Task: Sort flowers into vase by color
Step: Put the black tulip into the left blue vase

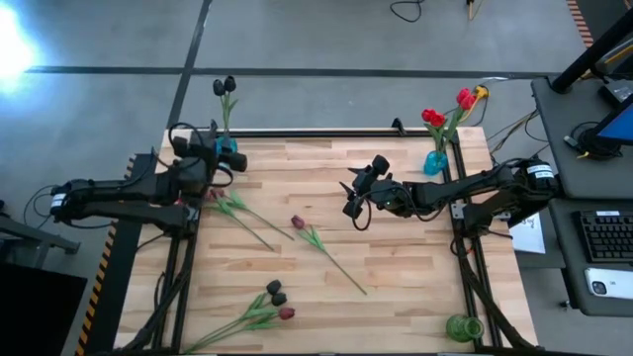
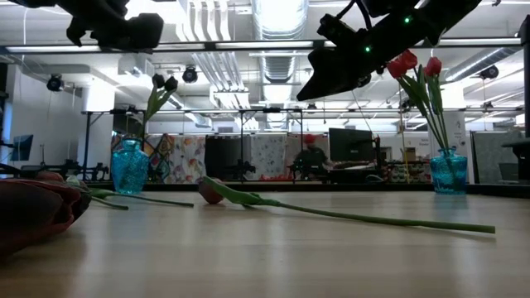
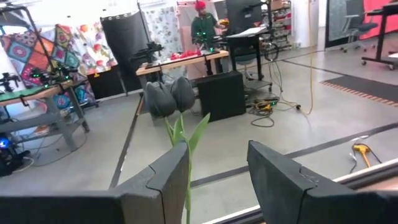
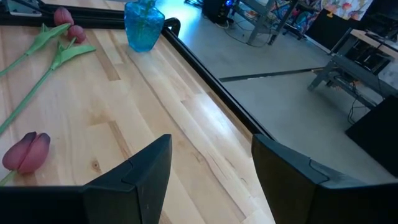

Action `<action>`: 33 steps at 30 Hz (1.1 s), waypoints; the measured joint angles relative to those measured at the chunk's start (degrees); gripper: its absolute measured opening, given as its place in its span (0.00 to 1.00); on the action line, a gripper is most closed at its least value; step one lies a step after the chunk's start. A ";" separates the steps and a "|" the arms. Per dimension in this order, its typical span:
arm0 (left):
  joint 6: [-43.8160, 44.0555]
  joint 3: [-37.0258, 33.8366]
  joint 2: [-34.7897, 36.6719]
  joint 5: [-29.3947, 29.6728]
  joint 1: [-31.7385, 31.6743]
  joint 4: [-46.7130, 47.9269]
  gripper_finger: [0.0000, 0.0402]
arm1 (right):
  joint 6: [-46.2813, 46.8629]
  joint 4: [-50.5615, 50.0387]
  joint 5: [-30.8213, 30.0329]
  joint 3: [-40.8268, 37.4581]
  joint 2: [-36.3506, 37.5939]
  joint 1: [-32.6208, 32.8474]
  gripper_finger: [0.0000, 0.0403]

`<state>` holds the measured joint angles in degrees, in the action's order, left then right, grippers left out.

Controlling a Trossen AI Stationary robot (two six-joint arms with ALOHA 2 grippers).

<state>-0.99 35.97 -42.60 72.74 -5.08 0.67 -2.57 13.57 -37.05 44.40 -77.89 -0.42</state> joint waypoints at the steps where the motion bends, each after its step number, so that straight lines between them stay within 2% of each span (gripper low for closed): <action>1: 0.01 0.00 0.14 0.00 0.53 0.39 0.37 | 0.00 0.01 0.01 0.00 0.00 -0.01 0.53; 7: -0.47 0.00 0.50 -0.16 5.68 0.78 0.37 | 0.20 0.40 0.00 0.00 0.00 0.01 0.53; 15: -5.22 0.00 0.53 -0.43 17.66 0.77 0.37 | 0.50 0.45 0.01 0.09 0.00 0.14 0.53; 18: -6.14 0.00 0.61 -4.52 22.99 0.71 0.37 | 0.52 0.45 0.00 0.10 0.00 0.42 0.53; 23: -3.68 0.00 0.76 -16.61 30.89 0.74 0.37 | 1.46 0.82 0.04 0.11 0.59 1.76 0.53; 26: 1.26 0.00 0.76 -30.34 34.34 0.76 0.37 | 2.80 1.40 0.03 0.18 1.36 3.80 0.53; 28: 6.31 0.00 0.58 -41.72 35.85 0.64 0.37 | 3.21 1.98 0.05 0.20 1.63 5.74 0.53; 30: 12.34 0.00 -0.11 -50.28 36.94 0.25 0.37 | 3.56 2.35 0.05 0.20 1.73 7.99 0.53; 33: 22.39 0.00 -1.89 -54.31 38.55 0.36 0.37 | 5.05 2.20 0.08 0.20 1.71 11.56 0.53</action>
<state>21.40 35.97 -44.50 18.44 33.46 1.04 2.48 15.77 -36.97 44.60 -76.17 11.14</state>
